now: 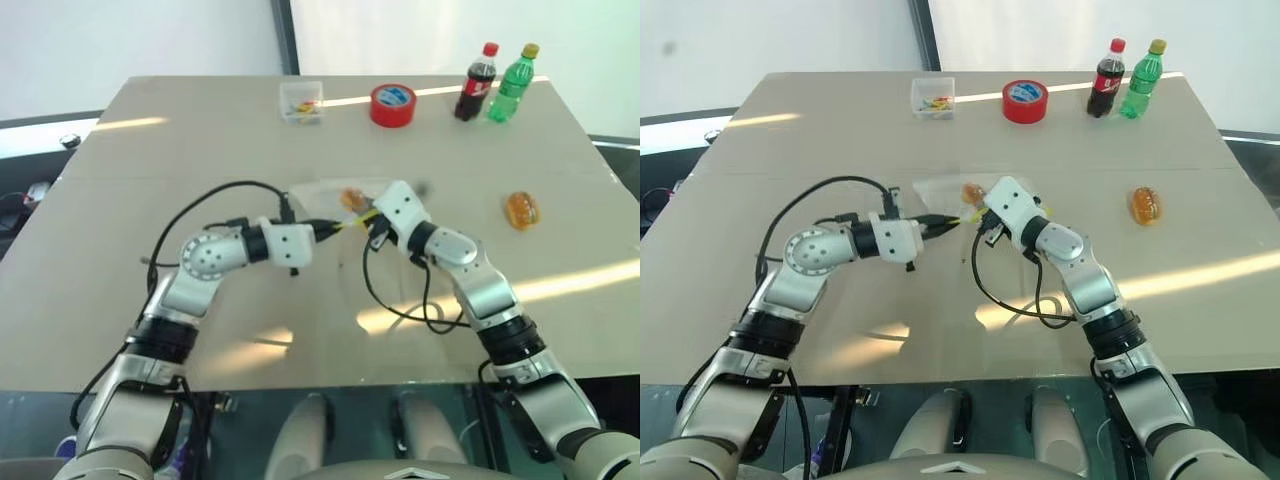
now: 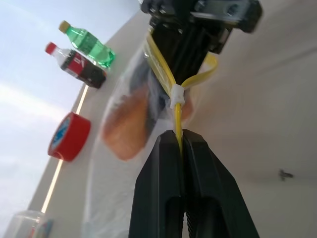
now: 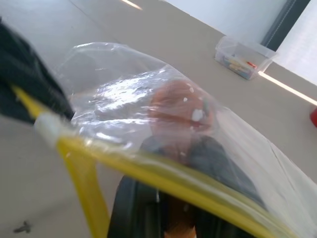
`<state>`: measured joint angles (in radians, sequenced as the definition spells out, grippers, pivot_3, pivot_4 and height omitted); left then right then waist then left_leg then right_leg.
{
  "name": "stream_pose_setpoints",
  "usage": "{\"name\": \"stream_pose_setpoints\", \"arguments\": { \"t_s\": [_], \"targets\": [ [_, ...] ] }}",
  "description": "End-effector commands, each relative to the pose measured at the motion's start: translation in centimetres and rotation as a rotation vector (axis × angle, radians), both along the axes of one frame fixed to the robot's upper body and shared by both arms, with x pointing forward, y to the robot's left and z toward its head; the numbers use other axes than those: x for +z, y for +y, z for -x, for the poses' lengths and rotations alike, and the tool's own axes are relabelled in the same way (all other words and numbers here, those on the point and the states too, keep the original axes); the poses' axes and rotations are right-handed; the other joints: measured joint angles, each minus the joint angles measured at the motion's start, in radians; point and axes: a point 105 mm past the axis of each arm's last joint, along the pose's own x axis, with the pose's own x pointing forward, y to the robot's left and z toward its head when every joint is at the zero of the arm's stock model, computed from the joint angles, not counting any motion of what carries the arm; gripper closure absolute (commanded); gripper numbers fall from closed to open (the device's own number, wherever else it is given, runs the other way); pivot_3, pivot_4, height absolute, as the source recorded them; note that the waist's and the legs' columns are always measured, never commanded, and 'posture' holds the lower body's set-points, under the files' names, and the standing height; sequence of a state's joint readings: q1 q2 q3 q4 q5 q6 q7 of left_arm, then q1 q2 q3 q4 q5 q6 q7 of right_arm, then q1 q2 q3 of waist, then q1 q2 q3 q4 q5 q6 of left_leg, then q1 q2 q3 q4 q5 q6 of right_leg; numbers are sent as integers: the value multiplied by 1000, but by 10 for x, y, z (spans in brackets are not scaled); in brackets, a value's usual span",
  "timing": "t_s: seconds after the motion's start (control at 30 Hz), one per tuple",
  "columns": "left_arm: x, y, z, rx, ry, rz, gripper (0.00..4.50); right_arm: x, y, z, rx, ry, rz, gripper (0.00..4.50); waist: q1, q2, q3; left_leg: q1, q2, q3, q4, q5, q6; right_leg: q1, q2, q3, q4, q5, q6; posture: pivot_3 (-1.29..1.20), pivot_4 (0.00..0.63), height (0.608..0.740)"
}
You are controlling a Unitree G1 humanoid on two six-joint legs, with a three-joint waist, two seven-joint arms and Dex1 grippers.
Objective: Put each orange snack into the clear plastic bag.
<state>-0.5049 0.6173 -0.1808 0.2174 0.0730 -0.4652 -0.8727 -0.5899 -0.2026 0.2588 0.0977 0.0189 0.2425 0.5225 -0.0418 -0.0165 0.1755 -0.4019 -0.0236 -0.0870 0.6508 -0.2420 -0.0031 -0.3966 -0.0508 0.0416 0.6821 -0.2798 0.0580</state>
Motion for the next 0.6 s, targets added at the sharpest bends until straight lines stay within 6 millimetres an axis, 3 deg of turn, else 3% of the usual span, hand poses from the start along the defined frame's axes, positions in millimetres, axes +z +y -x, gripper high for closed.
{"name": "stream_pose_setpoints", "arguments": {
  "t_s": [0.03,0.13,0.4,0.53,0.6],
  "targets": [
    [10,4,-3,37,13,56,4500,15,-8,-2,-19,-21,-35,2033,2,0,0,0,0,0,0,0,0,0,0,0,0,0,0,0,150,740],
    [9,8,-10,94,50,94,4500,14,-22,-3,-83,-57,33,560,2,0,0,0,0,0,1,0,0,1,0,0,0,0,0,0,150,740],
    [12,4,-22,170,117,209,4500,33,-61,20,-154,-43,-21,560,0,0,0,0,0,0,1,0,0,0,0,0,0,0,0,0,150,740],
    [11,4,-24,191,128,222,4500,39,-100,21,-296,-17,-78,560,3,0,0,0,0,0,1,0,0,1,0,0,0,0,0,0,150,740],
    [12,3,-27,198,125,229,4500,33,-148,7,-559,-21,-67,560,4,0,0,0,0,0,1,0,0,1,0,0,0,0,0,0,150,740]
  ]
}}
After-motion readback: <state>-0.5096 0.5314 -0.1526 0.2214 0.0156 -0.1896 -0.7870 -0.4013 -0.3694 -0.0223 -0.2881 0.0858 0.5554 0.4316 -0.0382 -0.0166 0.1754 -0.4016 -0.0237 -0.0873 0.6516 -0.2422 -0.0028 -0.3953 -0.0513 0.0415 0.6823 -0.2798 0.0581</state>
